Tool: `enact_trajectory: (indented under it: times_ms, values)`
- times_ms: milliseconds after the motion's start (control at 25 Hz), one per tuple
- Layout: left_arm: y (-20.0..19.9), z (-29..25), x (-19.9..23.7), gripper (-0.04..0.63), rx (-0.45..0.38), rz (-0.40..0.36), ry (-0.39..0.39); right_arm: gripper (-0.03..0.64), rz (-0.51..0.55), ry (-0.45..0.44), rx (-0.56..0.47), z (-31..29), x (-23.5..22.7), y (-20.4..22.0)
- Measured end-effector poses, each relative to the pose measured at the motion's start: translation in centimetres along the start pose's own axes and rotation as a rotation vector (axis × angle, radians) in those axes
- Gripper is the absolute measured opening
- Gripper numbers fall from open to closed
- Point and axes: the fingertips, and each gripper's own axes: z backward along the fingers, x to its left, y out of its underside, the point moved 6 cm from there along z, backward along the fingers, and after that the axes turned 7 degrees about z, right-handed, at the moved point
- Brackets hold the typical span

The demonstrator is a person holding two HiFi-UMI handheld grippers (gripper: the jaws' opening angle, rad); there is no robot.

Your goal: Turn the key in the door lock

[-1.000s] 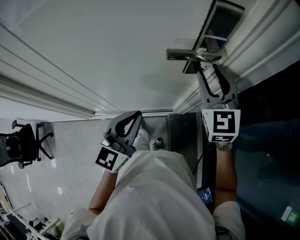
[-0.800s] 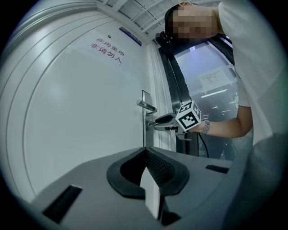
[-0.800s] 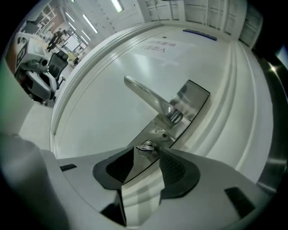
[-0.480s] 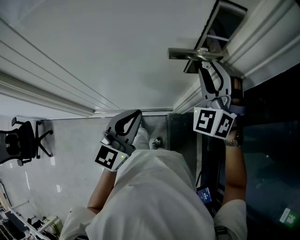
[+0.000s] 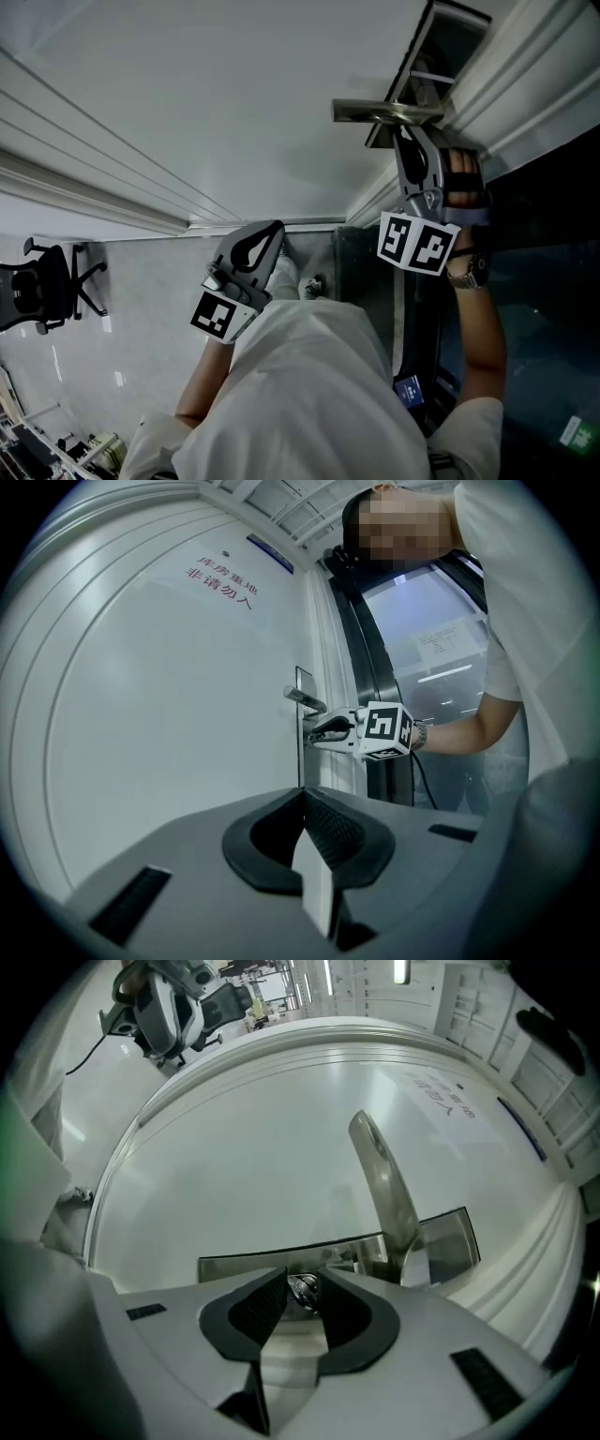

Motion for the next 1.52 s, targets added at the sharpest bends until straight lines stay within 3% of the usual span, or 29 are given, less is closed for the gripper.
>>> enact_trajectory:
  times_ms: [320, 600, 1120, 1520]
  values:
    - [0.0, 0.1, 0.4, 0.003, 0.002, 0.004, -0.010, 0.101, -0.162, 0.087, 0.037, -0.1, 0.0, -0.2]
    - [0.2, 0.6, 0.6, 0.004, 0.002, 0.010, -0.018, 0.098, -0.365, 0.093, 0.005, 0.1, -0.5, -0.1]
    - [0.0, 0.4, 0.7, 0.004, -0.005, 0.010, -0.004, 0.083, -0.921, 0.134, -0.080, 0.1, -1.5, 0.6]
    - [0.0, 0.1, 0.5, 0.003, -0.003, 0.007, 0.004, 0.083, -0.993, 0.112, -0.083, 0.1, -1.7, 0.9]
